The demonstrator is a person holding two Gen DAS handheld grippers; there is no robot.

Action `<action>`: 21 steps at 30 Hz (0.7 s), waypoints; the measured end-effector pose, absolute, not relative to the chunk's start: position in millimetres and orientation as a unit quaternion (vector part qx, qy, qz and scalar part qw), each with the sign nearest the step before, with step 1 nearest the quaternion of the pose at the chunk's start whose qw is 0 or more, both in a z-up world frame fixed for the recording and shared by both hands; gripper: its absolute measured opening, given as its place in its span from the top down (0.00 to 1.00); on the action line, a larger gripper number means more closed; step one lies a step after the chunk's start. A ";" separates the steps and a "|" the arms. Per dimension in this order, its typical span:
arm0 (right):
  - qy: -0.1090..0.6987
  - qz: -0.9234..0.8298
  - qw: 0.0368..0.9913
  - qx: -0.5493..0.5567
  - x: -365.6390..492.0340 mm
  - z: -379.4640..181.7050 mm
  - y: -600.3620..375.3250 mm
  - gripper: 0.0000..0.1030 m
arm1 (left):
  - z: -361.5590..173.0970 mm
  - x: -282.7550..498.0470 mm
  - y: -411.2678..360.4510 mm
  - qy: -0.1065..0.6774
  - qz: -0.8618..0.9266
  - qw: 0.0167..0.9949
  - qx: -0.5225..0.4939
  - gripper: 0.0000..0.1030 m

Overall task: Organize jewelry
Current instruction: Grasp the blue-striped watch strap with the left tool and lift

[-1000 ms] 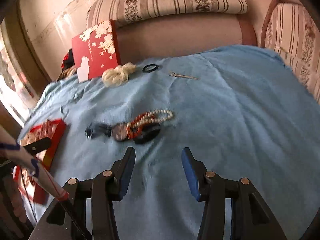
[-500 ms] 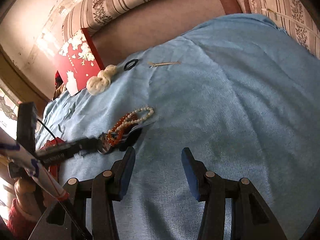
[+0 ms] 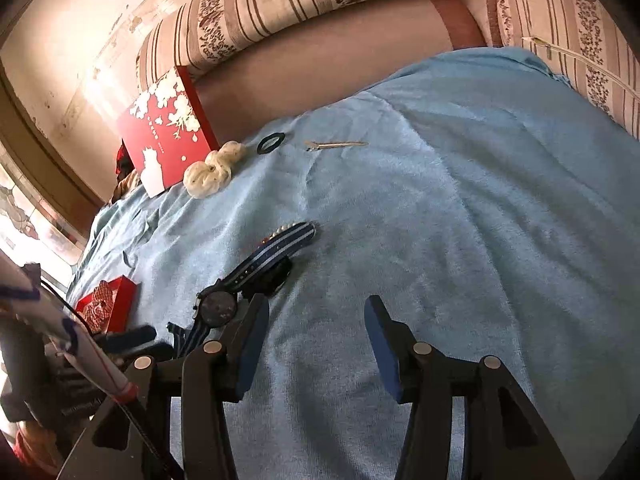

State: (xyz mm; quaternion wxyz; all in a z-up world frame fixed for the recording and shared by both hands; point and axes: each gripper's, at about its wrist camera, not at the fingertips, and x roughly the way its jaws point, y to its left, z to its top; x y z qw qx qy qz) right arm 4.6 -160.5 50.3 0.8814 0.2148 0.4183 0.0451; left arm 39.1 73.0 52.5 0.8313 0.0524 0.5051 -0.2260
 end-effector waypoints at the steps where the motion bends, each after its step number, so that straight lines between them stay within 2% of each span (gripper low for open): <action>1: 0.417 0.045 0.882 0.215 4.8 50.6 -161.9 0.48 | 54.8 42.1 68.5 0.499 -0.227 0.835 0.055 0.55; 9: 0.426 0.047 0.875 0.225 11.7 45.8 -165.2 0.47 | 32.8 53.5 12.0 0.488 -0.224 0.832 0.140 0.55; 10: 0.427 0.047 0.875 0.223 12.5 45.1 -164.5 0.47 | 28.5 56.4 9.7 0.494 -0.224 0.829 0.139 0.60; 11: 0.428 0.048 0.875 0.221 12.9 44.7 -163.9 0.47 | 23.5 63.0 10.1 0.507 -0.224 0.823 0.128 0.69; 12: 0.428 0.048 0.876 0.219 13.3 44.4 -163.9 0.47 | 20.5 67.8 12.6 0.518 -0.220 0.819 0.112 0.88; 16: 0.434 0.043 0.875 0.210 15.1 41.5 -163.7 0.47 | 23.1 76.0 43.9 0.552 -0.238 0.799 0.004 0.89; 21: 0.438 0.043 0.872 0.214 14.6 37.9 -163.3 0.47 | 34.0 44.0 113.4 0.571 -0.276 0.756 -0.159 0.89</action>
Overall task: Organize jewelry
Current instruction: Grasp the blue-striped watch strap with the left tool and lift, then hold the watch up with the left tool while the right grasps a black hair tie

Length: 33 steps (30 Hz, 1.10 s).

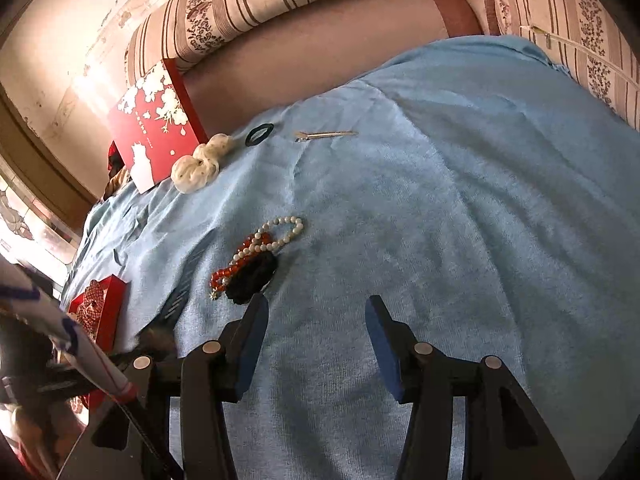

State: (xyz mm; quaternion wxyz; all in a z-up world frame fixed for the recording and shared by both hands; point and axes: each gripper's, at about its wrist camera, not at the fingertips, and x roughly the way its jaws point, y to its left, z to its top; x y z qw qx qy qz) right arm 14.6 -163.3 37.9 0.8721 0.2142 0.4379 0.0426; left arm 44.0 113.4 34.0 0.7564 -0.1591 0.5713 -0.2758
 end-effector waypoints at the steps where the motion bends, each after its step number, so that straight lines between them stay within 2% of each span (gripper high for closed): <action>1: 0.439 0.043 0.872 0.211 14.9 37.1 -161.3 0.47 | 32.6 39.9 122.7 0.572 -0.276 0.752 -0.176 0.89; 4: 0.441 0.046 0.873 0.204 17.9 34.3 -152.9 0.47 | 17.7 30.1 149.8 0.576 -0.233 0.763 -0.178 0.88; 6: 0.441 0.059 0.871 0.209 21.0 32.8 -147.3 0.47 | 12.3 29.3 163.9 0.568 -0.206 0.776 -0.179 0.80; 8: 0.438 0.072 0.870 0.214 24.4 32.2 -142.2 0.47 | 16.9 27.5 171.2 0.556 -0.207 0.780 -0.197 0.80; 9: 0.436 0.076 0.870 0.217 26.8 32.0 -140.3 0.47 | 22.7 25.0 172.3 0.544 -0.211 0.788 -0.197 0.75; 10: 0.434 0.080 0.870 0.219 30.5 31.5 -138.3 0.47 | 28.6 22.2 172.9 0.533 -0.214 0.795 -0.192 0.65; 12: 0.434 0.082 0.870 0.219 39.1 29.2 -134.1 0.47 | 39.0 16.9 175.6 0.512 -0.218 0.811 -0.183 0.56; 18: 0.456 0.079 0.858 0.223 62.9 8.7 -121.6 0.47 | 38.9 12.4 171.2 0.501 -0.220 0.822 -0.159 0.54; 23: 0.447 0.079 0.868 0.204 69.7 8.1 -115.5 0.47 | 23.7 24.2 154.4 0.513 -0.221 0.822 -0.116 0.47; 24: 0.445 0.076 0.870 0.200 70.5 7.4 -115.3 0.49 | 21.9 23.7 148.0 0.513 -0.221 0.824 -0.100 0.45; 27: 0.446 0.067 0.874 0.182 71.7 6.6 -114.2 0.65 | 19.9 19.7 133.0 0.507 -0.223 0.830 -0.059 0.35; 29: 0.450 0.076 0.870 0.185 71.6 6.4 -113.7 0.86 | 20.7 13.8 125.8 0.502 -0.228 0.834 -0.032 0.34; 33: 0.452 0.080 0.871 0.175 68.3 10.0 -108.9 0.92 | 17.3 6.9 117.2 0.496 -0.215 0.841 0.014 0.34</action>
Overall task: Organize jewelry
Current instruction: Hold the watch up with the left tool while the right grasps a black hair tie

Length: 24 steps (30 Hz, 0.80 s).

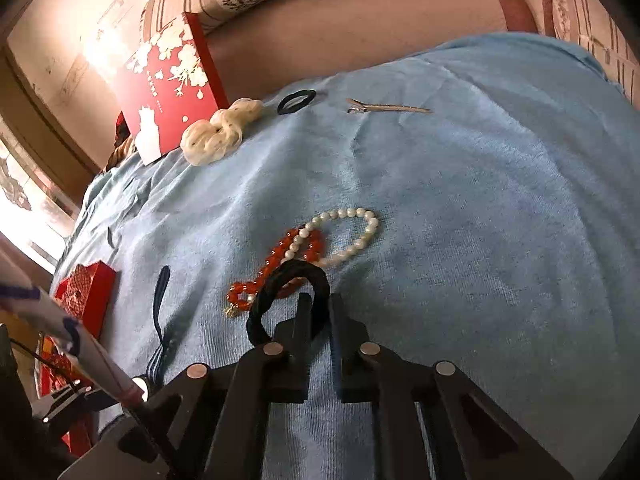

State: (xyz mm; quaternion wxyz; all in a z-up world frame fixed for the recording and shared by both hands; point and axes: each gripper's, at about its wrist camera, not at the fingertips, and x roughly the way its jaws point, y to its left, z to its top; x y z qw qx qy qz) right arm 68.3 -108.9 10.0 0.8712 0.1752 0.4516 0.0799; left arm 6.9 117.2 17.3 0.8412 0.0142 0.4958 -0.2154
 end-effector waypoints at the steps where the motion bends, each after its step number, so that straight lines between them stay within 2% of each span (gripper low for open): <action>1: 0.451 0.083 0.872 0.174 67.3 11.9 -107.4 0.93 | 16.4 6.6 116.0 0.495 -0.211 0.842 0.023 0.38; 2: 0.449 0.086 0.872 0.172 65.9 14.7 -105.3 0.93 | 15.8 5.8 114.3 0.493 -0.207 0.844 0.035 0.42; 3: 0.445 0.089 0.875 0.167 63.7 18.5 -102.9 0.93 | 15.6 4.5 111.8 0.488 -0.192 0.849 0.058 0.58; 4: 0.441 0.090 0.878 0.163 62.1 21.7 -100.3 0.93 | 15.3 3.7 111.2 0.487 -0.187 0.850 0.071 0.60; 10: 0.416 0.105 0.894 0.132 50.0 41.5 -86.9 0.93 | 29.3 -1.1 121.2 0.471 -0.197 0.859 0.039 0.60; 16: 0.402 0.116 0.901 0.116 28.3 54.3 -76.9 0.93 | 75.4 -21.2 148.3 0.418 -0.188 0.888 0.001 0.60; 24: 0.363 0.130 0.918 0.095 -9.4 101.3 -48.2 0.93 | 145.0 -54.8 249.9 0.321 -0.086 0.942 -0.042 0.60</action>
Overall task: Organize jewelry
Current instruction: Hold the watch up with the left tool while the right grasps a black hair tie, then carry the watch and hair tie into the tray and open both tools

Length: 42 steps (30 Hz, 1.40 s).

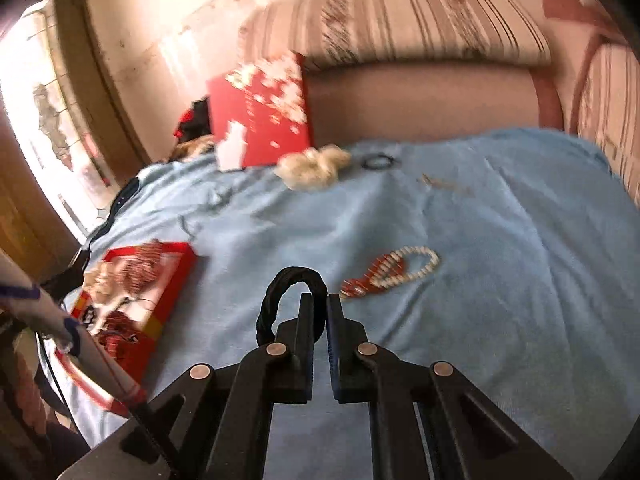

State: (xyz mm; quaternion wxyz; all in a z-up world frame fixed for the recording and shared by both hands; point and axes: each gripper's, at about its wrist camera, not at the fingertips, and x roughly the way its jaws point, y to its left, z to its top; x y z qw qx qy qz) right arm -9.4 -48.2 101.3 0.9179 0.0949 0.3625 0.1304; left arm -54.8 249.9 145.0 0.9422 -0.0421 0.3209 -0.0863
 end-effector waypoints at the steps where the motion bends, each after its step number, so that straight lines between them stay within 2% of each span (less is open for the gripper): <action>1: 0.358 0.138 0.919 0.093 -12.4 110.8 -39.8 0.93 | 148.4 -57.2 263.7 0.314 -0.067 0.946 -0.046 0.60; 7: 0.344 0.205 0.913 0.081 -13.0 155.8 28.1 0.93 | 150.9 -55.4 342.7 0.302 0.008 0.947 -0.111 0.60; 11: 0.360 0.249 0.895 0.082 -0.1 161.5 87.5 0.93 | 126.7 -39.9 374.7 0.330 0.034 0.934 -0.135 0.60; 15: 0.394 0.266 0.877 0.064 23.6 137.6 148.6 0.93 | 93.9 -15.3 388.7 0.381 0.052 0.911 -0.148 0.60; 20: 0.436 0.243 0.867 0.001 53.5 90.7 199.2 0.93 | 72.6 2.8 396.2 0.403 0.059 0.898 -0.164 0.60; 25: 0.460 0.214 0.860 -0.047 70.4 58.5 212.8 0.93 | 63.5 15.1 393.1 0.418 0.058 0.893 -0.155 0.60; 30: 0.469 0.197 0.859 -0.051 78.9 50.6 208.8 0.93 | 59.1 22.4 385.9 0.430 0.065 0.889 -0.139 0.60; 31: 0.470 0.197 0.859 -0.050 79.0 50.7 208.1 0.91 | 59.1 23.1 386.7 0.430 0.064 0.889 -0.141 0.60; 33: 0.474 0.196 0.858 -0.042 79.7 51.4 206.1 0.80 | 60.6 21.7 387.5 0.427 0.066 0.890 -0.147 0.60; 34: 0.472 0.194 0.859 -0.039 79.2 52.8 204.6 0.67 | 61.6 20.1 388.4 0.425 0.068 0.890 -0.150 0.59; 35: 0.468 0.200 0.860 -0.034 77.5 55.2 202.8 0.61 | 63.0 18.2 389.7 0.423 0.069 0.891 -0.153 0.59; 42: 0.447 0.200 0.872 -0.014 59.4 83.4 177.8 0.58 | 87.0 -5.5 398.0 0.376 0.068 0.907 -0.175 0.52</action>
